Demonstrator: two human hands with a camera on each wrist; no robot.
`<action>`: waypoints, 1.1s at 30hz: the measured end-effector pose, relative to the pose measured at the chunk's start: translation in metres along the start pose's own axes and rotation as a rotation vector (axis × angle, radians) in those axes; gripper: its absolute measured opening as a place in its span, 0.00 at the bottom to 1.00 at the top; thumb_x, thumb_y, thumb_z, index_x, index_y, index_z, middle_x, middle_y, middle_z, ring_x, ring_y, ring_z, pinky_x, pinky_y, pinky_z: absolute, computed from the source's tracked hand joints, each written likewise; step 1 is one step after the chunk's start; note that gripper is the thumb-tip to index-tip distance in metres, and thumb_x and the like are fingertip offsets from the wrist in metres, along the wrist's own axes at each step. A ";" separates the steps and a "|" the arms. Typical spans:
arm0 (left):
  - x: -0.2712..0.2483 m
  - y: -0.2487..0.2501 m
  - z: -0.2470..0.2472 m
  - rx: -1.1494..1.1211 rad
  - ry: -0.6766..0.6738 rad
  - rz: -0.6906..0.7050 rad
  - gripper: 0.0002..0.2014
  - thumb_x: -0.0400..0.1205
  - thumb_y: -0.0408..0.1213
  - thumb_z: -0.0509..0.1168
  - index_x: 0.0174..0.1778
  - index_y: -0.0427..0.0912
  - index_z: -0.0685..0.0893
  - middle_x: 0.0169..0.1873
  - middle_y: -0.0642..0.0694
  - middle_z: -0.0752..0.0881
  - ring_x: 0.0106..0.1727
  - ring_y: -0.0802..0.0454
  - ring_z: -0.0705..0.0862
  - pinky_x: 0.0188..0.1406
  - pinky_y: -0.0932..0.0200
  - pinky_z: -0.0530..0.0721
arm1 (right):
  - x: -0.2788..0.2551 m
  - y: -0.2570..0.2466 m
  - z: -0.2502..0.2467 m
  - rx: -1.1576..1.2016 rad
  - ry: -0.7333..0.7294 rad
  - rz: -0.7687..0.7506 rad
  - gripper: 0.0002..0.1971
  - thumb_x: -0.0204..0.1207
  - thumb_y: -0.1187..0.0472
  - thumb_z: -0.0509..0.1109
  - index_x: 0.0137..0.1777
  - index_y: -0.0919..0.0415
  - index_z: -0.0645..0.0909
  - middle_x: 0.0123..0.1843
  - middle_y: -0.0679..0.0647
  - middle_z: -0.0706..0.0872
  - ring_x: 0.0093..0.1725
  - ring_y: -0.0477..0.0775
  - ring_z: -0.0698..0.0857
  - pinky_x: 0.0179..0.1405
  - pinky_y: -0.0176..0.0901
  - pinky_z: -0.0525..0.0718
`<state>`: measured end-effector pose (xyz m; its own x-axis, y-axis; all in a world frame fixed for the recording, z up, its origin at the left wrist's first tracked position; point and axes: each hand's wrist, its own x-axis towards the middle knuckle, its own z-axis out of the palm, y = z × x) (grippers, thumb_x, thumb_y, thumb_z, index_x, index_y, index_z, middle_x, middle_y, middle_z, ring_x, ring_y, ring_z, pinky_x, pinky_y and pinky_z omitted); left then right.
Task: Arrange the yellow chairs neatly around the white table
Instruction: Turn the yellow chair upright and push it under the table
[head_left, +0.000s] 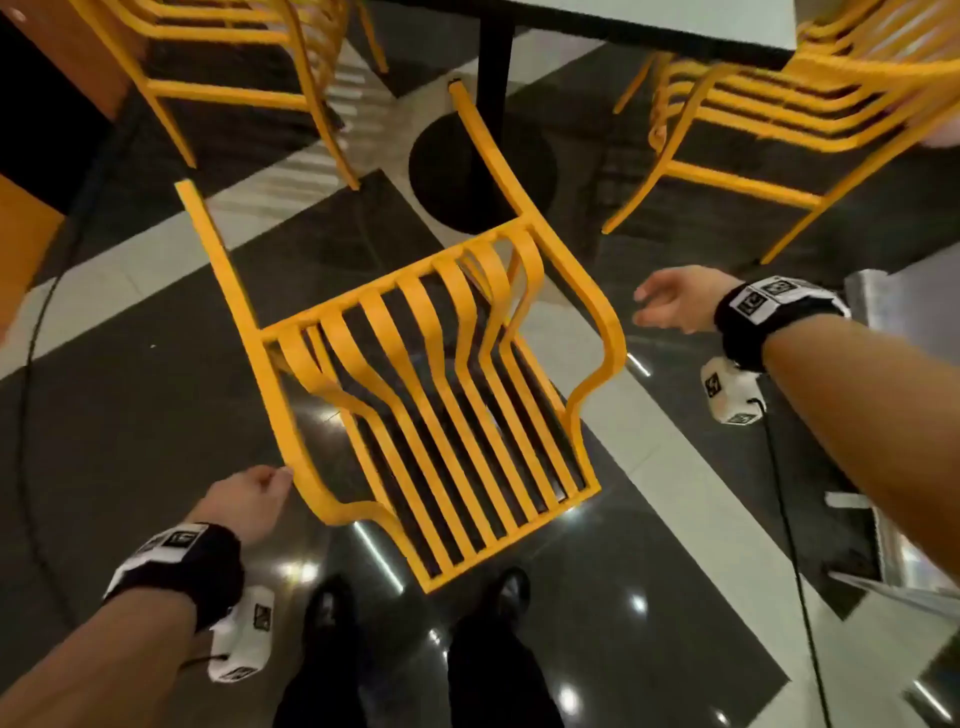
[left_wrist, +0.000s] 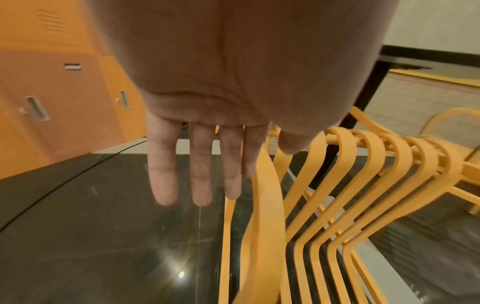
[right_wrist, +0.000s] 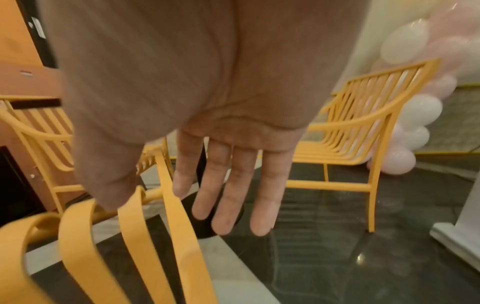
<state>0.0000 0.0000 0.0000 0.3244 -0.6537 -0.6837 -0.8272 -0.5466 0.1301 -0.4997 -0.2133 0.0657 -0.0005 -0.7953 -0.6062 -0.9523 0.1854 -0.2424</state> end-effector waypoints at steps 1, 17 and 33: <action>0.004 0.005 0.015 -0.022 -0.005 -0.025 0.24 0.86 0.57 0.52 0.61 0.45 0.85 0.61 0.36 0.87 0.64 0.34 0.83 0.59 0.48 0.77 | 0.016 0.002 0.015 0.043 -0.035 -0.005 0.21 0.68 0.44 0.76 0.60 0.48 0.81 0.53 0.51 0.90 0.47 0.55 0.88 0.53 0.55 0.89; -0.004 0.024 0.074 -0.695 0.200 -0.213 0.11 0.90 0.45 0.51 0.57 0.40 0.69 0.49 0.36 0.87 0.53 0.42 0.80 0.55 0.53 0.70 | 0.037 0.040 0.155 0.368 0.054 0.073 0.26 0.79 0.37 0.59 0.50 0.58 0.88 0.47 0.51 0.89 0.46 0.55 0.84 0.54 0.53 0.78; 0.030 -0.023 -0.111 -0.463 0.348 -0.002 0.28 0.86 0.58 0.49 0.63 0.34 0.73 0.45 0.32 0.88 0.47 0.34 0.84 0.47 0.45 0.77 | -0.119 -0.073 0.134 0.539 0.296 0.275 0.34 0.81 0.40 0.55 0.40 0.70 0.88 0.31 0.57 0.92 0.30 0.48 0.85 0.30 0.39 0.76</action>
<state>0.0792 -0.0649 0.0563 0.5223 -0.7430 -0.4185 -0.5645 -0.6691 0.4834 -0.3892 -0.0550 0.0543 -0.3782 -0.7885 -0.4850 -0.6203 0.6048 -0.4995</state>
